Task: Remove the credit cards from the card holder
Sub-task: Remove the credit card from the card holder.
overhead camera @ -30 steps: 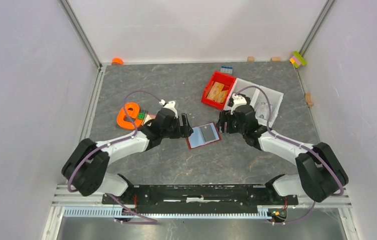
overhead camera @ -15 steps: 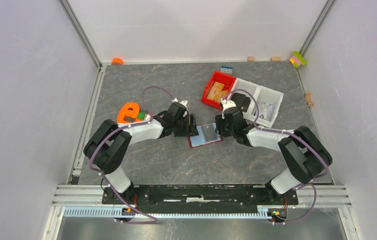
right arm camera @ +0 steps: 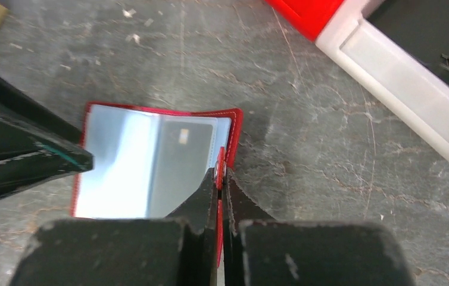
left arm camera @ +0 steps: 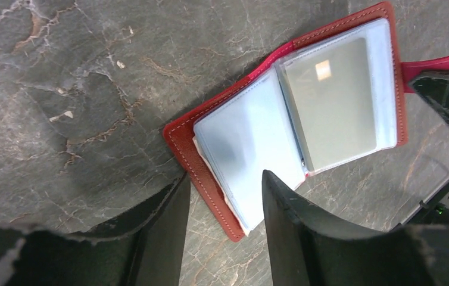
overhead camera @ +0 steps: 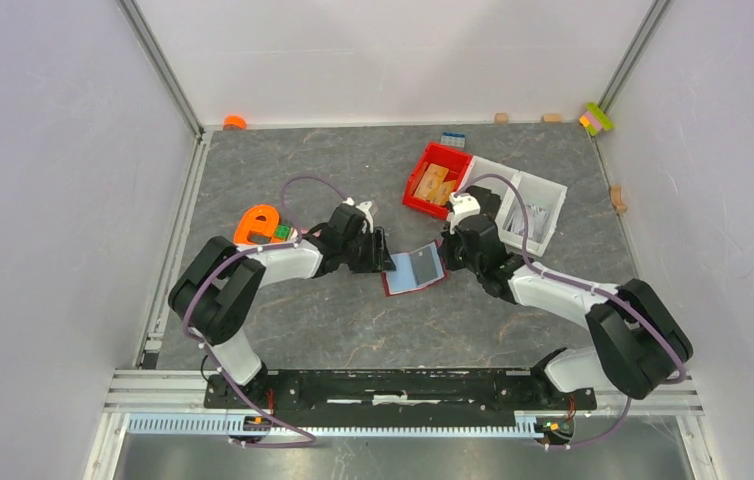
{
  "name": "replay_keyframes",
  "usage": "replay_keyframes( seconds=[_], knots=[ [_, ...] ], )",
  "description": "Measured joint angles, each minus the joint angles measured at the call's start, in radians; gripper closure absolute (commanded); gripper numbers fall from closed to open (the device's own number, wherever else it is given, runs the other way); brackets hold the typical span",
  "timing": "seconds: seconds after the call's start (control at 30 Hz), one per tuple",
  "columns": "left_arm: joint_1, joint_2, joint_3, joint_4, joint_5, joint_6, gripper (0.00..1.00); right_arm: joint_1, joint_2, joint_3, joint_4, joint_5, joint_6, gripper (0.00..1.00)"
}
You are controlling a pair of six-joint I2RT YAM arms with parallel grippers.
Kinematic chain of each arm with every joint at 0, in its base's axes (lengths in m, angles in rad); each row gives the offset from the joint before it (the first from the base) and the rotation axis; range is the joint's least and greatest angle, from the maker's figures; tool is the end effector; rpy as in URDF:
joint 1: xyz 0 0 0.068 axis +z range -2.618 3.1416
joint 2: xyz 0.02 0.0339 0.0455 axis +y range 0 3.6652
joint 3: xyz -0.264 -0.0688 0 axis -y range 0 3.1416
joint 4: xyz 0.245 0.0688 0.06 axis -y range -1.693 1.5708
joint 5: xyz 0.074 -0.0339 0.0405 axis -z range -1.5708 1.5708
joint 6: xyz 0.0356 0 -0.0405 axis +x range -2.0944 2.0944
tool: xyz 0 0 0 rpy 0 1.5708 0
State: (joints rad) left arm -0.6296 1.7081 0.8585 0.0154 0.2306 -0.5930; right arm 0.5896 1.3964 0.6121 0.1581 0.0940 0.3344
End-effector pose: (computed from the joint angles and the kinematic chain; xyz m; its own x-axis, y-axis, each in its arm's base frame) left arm 0.2668 -0.2044 0.1501 -0.8862 -0.0275 -0.4625 0.2437 0.8213 -0.5158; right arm 0.2335 0.1522 0.1788 -0.6211 -0.0224 -0.7834 -0.3033 0.9286 0.2140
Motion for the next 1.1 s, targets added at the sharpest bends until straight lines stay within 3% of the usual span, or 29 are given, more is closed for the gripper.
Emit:
replay_keyframes(
  seconds=[0.33, 0.5, 0.6, 0.7, 0.73, 0.83, 0.97, 1.1],
  knots=[
    [0.021, -0.008, -0.063, 0.091, 0.067, -0.002, 0.71, 0.018, -0.047, -0.02, 0.059, -0.072, 0.008, 1.0],
    [0.023, -0.007, -0.063, 0.093, 0.07, -0.002, 0.76, 0.02, -0.047, -0.023, 0.083, -0.122, 0.012, 0.98],
    [0.024, -0.007, -0.063, 0.099, 0.078, -0.002, 0.8, 0.025, -0.047, -0.027, 0.097, -0.148, 0.018, 0.87],
    [0.024, -0.007, -0.064, 0.108, 0.086, -0.002, 0.85, 0.029, -0.047, -0.027, 0.095, -0.149, 0.018, 0.66],
    [0.024, -0.007, -0.063, 0.111, 0.086, -0.003, 0.85, 0.029, -0.047, -0.027, 0.092, -0.146, 0.023, 0.54],
    [0.026, -0.007, -0.063, 0.115, 0.087, -0.002, 0.85, 0.03, -0.043, -0.026, 0.081, -0.132, 0.017, 0.44],
    [0.026, -0.007, -0.063, 0.115, 0.089, -0.002, 0.85, 0.03, -0.026, -0.023, 0.06, -0.104, 0.008, 0.5],
    [0.027, -0.006, -0.063, 0.115, 0.091, -0.002, 0.85, 0.029, -0.012, -0.021, 0.054, -0.095, 0.005, 0.71]
  ],
)
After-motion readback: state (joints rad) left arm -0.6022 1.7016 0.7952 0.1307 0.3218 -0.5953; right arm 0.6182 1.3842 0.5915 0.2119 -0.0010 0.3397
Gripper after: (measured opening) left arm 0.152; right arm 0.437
